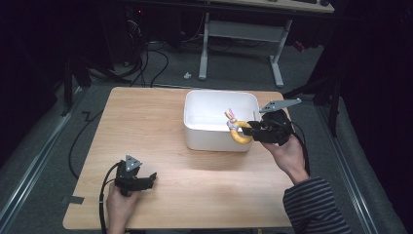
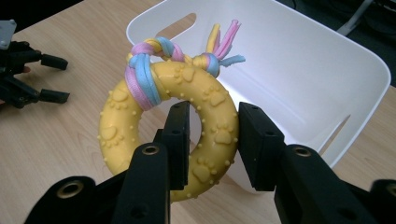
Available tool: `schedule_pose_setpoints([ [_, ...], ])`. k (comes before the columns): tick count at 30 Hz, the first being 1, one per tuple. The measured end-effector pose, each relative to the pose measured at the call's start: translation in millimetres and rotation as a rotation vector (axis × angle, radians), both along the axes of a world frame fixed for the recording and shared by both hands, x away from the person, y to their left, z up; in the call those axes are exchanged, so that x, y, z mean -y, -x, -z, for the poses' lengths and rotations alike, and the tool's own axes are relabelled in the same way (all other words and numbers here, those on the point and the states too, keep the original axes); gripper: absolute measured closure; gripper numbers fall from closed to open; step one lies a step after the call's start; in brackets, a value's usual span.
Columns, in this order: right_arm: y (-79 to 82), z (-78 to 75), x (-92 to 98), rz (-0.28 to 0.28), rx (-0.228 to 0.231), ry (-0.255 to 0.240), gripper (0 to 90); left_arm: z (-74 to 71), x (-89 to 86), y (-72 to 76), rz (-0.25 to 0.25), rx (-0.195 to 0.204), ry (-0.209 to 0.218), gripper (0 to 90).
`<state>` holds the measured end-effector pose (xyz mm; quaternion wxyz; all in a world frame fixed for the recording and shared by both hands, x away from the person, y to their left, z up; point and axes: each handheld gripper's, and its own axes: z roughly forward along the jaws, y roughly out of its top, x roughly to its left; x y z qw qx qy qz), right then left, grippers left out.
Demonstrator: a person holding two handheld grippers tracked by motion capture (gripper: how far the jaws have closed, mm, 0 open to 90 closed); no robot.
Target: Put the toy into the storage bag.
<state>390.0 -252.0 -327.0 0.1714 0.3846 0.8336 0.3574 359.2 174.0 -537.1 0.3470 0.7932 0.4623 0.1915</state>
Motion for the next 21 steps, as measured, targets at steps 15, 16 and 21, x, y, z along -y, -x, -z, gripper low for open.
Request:
schedule_pose_setpoints([
  [15,-28.3,2.7,1.1,0.026,-0.028,-0.011,66.0,0.1,0.0,0.3,-0.001,0.001,0.001,15.0],
  [16,-31.3,3.6,0.4,0.027,-0.028,-0.006,66.0,0.1,0.0,0.4,-0.001,0.001,0.001,15.0],
  [21,-42.9,7.1,-5.0,0.037,-0.039,-0.006,66.0,0.1,0.0,0.4,-0.001,0.001,0.001,15.0],
])
